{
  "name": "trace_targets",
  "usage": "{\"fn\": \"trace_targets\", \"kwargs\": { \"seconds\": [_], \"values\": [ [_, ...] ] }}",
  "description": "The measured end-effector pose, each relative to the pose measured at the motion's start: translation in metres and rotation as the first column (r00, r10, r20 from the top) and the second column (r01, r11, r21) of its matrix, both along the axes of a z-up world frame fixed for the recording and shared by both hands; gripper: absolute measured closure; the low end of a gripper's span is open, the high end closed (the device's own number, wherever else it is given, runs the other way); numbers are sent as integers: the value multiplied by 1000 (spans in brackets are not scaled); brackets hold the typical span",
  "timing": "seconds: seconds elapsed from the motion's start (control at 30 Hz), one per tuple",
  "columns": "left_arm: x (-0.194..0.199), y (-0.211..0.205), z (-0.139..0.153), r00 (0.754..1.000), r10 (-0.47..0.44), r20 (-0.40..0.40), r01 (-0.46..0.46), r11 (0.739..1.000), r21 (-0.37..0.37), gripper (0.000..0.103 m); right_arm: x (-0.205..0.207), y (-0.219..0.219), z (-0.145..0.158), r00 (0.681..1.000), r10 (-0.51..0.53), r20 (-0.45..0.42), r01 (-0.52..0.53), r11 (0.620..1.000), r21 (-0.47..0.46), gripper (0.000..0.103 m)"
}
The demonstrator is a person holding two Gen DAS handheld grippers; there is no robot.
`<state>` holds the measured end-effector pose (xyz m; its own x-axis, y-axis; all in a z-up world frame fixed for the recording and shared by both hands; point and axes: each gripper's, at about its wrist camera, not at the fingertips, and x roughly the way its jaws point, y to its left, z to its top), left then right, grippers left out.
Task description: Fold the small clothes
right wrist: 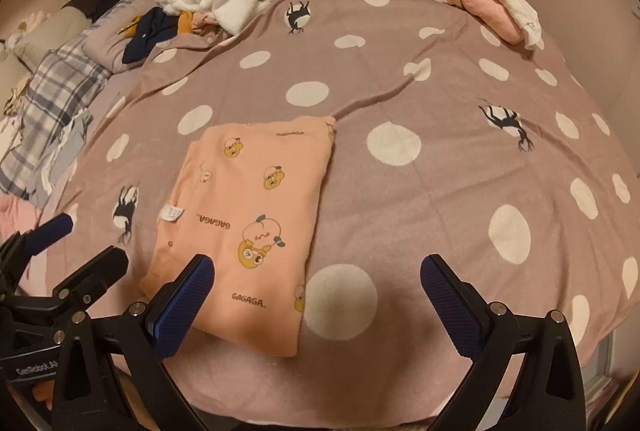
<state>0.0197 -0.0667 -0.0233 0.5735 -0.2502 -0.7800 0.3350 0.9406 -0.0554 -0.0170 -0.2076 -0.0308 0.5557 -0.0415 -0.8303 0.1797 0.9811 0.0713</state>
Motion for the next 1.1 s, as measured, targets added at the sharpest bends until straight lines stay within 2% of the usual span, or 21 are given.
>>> {"fn": "trace_targets", "kwargs": {
  "seconds": [0.53, 1.1],
  "values": [
    [2, -1, -5, 1000, -2, -10, 2, 1000, 8, 0, 2, 8, -6, 1000, 4, -17, -4, 999, -37, 1],
    [4, 3, -8, 1000, 4, -24, -4, 1000, -12, 0, 4, 7, -11, 1000, -6, -25, 5, 1000, -28, 1]
  ]
}}
